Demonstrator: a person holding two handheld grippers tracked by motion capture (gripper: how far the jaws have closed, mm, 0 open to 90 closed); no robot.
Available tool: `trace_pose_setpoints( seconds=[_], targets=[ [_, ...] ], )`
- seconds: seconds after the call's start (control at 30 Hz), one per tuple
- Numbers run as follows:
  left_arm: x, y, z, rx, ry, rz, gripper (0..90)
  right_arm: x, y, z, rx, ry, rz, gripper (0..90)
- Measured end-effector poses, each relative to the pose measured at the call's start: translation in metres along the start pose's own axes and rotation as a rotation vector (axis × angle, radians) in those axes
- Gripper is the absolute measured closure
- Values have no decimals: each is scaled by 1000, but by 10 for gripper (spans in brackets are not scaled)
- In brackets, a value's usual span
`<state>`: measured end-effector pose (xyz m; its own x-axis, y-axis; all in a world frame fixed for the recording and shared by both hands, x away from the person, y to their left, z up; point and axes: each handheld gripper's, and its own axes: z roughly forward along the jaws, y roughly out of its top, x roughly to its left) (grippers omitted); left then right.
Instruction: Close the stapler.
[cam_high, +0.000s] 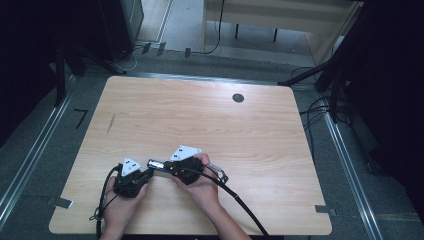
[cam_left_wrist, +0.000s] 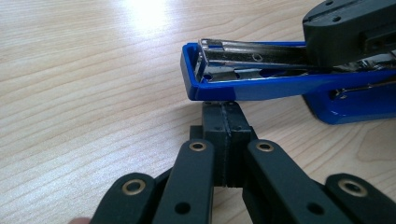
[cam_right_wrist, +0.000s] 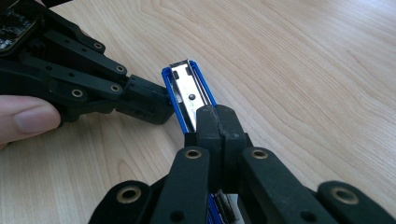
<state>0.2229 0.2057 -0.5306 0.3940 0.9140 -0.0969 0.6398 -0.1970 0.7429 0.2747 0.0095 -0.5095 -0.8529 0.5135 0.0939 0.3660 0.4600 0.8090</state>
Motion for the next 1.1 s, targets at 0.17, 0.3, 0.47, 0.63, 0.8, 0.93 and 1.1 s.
trace_pose_setpoints(
  seconds=[0.17, 0.3, 0.47, 0.63, 0.8, 0.93, 1.1],
  targets=[
    [1, 1, -2, -12, -15, -7, 900, 0, 0, -1, -6, 2, 1, 900],
    [0, 2, -4, -34, -18, -16, 900, -1, 1, -2, -10, 2, 1, 900],
    [-1, 4, -8, -68, -30, -9, 900, -2, 3, -6, -23, 3, 2, 900],
    [-4, 5, -10, -90, -47, 0, 900, -1, 3, -10, -33, 1, 0, 900],
    [-10, 2, -13, -87, -77, -1, 900, -1, 3, -12, -38, 0, 5, 900],
    [-16, 1, -11, -81, -101, 2, 900, -2, 3, -15, -44, 4, 11, 900],
    [-25, 0, -8, -81, -149, -12, 900, -2, 4, -19, -56, 2, 10, 900]
  ],
)
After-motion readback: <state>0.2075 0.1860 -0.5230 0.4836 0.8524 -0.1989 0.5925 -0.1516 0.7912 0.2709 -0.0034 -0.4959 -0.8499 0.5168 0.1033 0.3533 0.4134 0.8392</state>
